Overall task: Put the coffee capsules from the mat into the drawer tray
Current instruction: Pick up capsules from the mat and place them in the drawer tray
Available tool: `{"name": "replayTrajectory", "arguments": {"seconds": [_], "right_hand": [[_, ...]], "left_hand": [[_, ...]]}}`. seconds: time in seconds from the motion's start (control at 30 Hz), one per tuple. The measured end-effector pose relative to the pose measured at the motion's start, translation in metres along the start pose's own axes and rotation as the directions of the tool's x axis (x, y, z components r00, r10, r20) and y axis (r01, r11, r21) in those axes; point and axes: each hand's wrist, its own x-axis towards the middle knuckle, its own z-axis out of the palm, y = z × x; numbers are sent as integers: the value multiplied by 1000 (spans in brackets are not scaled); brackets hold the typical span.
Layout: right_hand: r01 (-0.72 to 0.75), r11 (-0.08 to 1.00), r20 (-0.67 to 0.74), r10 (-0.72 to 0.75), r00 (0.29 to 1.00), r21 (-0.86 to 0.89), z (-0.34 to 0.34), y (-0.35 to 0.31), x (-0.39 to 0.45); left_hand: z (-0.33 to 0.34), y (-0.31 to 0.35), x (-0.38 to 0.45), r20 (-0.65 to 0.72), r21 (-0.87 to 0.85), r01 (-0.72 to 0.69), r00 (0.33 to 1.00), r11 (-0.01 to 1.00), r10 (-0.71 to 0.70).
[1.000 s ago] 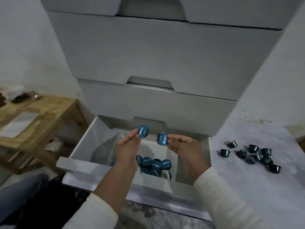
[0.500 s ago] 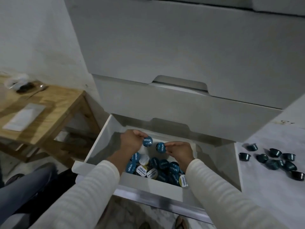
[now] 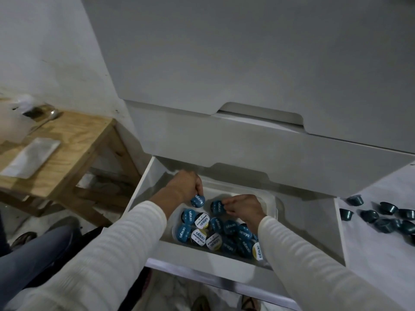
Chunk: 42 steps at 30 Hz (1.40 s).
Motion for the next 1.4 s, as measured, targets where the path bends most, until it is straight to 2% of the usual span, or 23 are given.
{"name": "replayTrajectory", "arguments": {"seconds": [0.23, 0.5, 0.6, 0.67, 0.8, 0.93, 1.1, 1.2, 1.33, 1.4], "right_hand": [[-7, 1000, 89, 6, 996, 14, 6, 0, 2], [-8, 1000, 211, 7, 977, 2, 7, -4, -4], [43, 998, 236, -31, 971, -47, 8, -4, -8], [130, 976, 206, -93, 974, -177, 9, -4, -10], [344, 747, 178, -297, 938, -569, 9, -8, -21], [444, 534, 198, -455, 868, -719, 8, -11, -38], [443, 314, 168, -625, 762, -840, -1, -7, -61], [448, 268, 153, -692, 705, -853, -8, -2, -76], [417, 247, 78, -777, 625, -875, -25, 8, -97], [400, 280, 35, -781, 623, -873, -38, 13, -105]], "left_hand": [[2, -8, 1, 15, 45, -53, 998, 998, 53], [9, -12, -7, -63, 105, -65, 995, 992, 72], [10, -14, -11, -80, 119, -68, 994, 991, 77], [9, -13, -14, -87, 108, -62, 994, 992, 71], [9, -2, -30, -122, 84, -3, 992, 996, 13], [19, 16, -54, -261, 104, 11, 965, 995, 17], [37, 40, -82, -448, 89, -3, 893, 996, 43], [48, 52, -92, -534, 34, 24, 845, 999, -2], [58, 77, -100, -629, 120, -56, 768, 991, 120], [57, 98, -107, -656, 111, -92, 741, 990, 143]]}}
